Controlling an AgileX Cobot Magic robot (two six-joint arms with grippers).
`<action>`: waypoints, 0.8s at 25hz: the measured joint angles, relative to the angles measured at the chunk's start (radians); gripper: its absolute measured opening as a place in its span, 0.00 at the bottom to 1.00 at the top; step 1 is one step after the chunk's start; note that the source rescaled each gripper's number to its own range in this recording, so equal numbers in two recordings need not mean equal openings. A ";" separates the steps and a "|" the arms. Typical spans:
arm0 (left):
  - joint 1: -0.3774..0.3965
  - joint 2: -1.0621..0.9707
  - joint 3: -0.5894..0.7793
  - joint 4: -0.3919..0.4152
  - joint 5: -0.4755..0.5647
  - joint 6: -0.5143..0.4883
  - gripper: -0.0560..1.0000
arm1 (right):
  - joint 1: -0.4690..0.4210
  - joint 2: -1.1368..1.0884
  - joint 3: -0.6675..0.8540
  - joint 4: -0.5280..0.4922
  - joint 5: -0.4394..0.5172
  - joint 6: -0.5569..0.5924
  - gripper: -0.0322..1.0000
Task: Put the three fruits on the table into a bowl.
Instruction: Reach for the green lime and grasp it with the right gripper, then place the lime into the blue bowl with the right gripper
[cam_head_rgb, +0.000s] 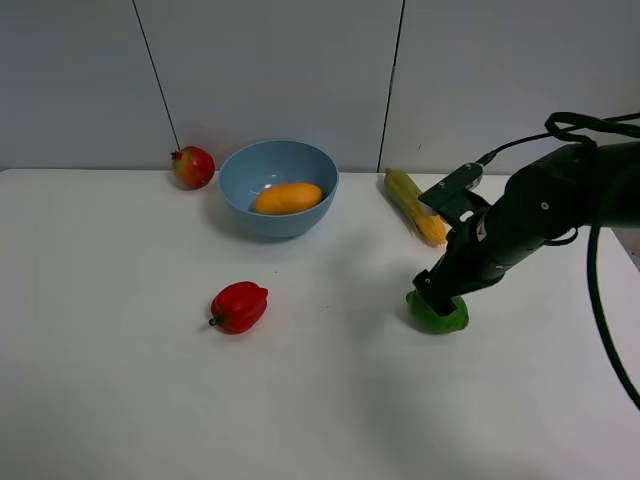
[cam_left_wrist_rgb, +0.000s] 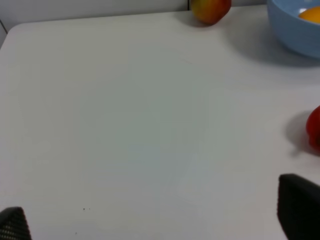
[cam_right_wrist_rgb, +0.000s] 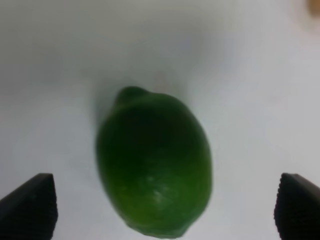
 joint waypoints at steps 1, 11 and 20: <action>0.000 0.000 0.000 0.000 0.000 0.000 1.00 | -0.006 0.023 0.000 -0.007 -0.005 0.003 0.63; 0.000 0.000 0.000 0.000 0.000 0.000 1.00 | -0.009 0.233 -0.001 0.005 -0.143 0.004 0.59; 0.000 0.000 0.000 0.000 0.000 0.000 1.00 | -0.009 0.209 -0.032 0.061 -0.073 0.016 0.09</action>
